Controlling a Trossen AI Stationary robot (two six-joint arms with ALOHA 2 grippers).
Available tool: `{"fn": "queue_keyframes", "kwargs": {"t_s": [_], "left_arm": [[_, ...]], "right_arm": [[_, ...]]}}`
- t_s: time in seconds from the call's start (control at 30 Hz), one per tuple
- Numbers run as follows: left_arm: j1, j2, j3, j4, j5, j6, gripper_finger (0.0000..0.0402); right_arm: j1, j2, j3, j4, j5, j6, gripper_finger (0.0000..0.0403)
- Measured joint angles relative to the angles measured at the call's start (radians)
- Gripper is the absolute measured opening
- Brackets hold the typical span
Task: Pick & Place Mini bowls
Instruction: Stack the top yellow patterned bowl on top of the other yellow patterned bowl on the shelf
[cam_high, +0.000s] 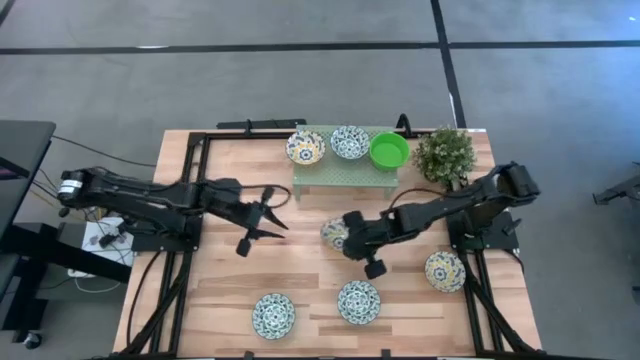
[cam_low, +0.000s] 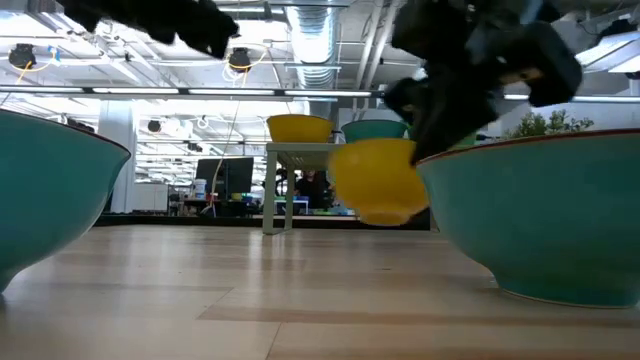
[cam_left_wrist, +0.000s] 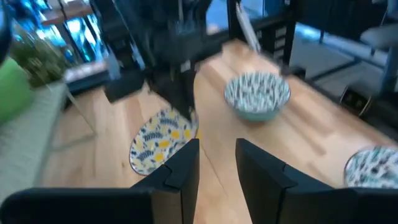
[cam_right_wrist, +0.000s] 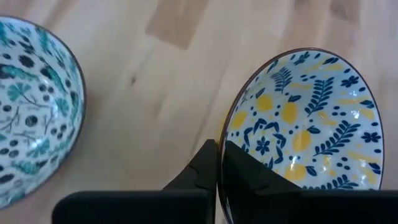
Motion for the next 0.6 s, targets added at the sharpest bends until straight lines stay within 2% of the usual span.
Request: {"fn": "queue_keyframes", "kwargs": {"t_s": [0.1, 0.33, 0.6], "left_arm": [[0.002, 0.095, 0.000, 0.018, 0.000, 0.027, 0.0106], [0.001, 0.266, 0.000, 0.059, 0.000, 0.102, 0.0106], [0.001, 0.379, 0.000, 0.101, -0.011, 0.106, 0.0106]], "right_arm": [[-0.010, 0.071, 0.084, 0.002, -0.039, -0.074, 0.0004], [-0.034, 0.203, 0.292, -0.167, -0.086, -0.114, 0.0012], [-0.063, 0.267, 0.408, -0.196, -0.137, -0.116, 0.0007]]}}
